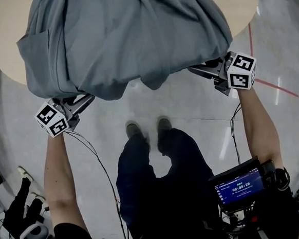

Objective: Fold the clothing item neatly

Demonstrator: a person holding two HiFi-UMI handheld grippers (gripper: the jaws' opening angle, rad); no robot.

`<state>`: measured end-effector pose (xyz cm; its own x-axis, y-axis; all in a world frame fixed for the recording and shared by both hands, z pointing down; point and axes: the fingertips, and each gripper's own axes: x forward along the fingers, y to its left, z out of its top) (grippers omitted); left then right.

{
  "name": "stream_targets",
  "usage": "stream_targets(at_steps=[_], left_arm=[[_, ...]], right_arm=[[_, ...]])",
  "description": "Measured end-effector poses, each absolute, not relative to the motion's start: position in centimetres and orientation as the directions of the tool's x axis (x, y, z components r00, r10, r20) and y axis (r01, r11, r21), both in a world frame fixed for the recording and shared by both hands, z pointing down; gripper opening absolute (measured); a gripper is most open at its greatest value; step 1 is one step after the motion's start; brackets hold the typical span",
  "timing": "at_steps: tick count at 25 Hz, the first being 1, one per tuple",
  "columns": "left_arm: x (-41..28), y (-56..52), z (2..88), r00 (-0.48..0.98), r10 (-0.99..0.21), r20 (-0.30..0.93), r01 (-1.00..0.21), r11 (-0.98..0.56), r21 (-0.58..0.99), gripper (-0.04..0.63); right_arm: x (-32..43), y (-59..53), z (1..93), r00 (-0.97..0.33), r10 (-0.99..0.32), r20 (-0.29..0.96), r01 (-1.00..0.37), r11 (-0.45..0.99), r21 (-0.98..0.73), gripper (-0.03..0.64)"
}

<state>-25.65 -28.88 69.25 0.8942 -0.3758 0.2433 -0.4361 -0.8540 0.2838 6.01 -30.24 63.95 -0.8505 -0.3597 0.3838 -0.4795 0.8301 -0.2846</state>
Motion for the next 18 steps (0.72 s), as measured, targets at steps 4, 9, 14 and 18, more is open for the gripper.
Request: stream_targets(at_steps=[4, 9, 14, 18], left_arm=[[-26.2, -24.1, 66.0, 0.89, -0.357, 0.284, -0.438, -0.841, 0.317, 0.027], [-26.0, -17.3, 62.1, 0.898, -0.343, 0.275, -0.433, -0.796, 0.423, 0.017], [-26.1, -13.8, 59.3, 0.904, -0.344, 0.255, -0.427, -0.759, 0.492, 0.017], [-25.8, -11.9, 55.0, 0.911, -0.344, 0.226, -0.412, -0.756, 0.509, 0.017]], right_arm=[[4.9, -26.1, 63.3, -0.879, -0.325, 0.35, -0.452, 0.804, -0.387, 0.042], [6.1, -20.2, 60.3, -0.893, -0.295, 0.341, -0.44, 0.735, -0.516, 0.015], [6.4, -17.4, 57.8, -0.901, -0.3, 0.313, -0.432, 0.684, -0.587, 0.015], [6.3, -15.6, 53.2, -0.904, -0.313, 0.292, -0.428, 0.66, -0.617, 0.015]])
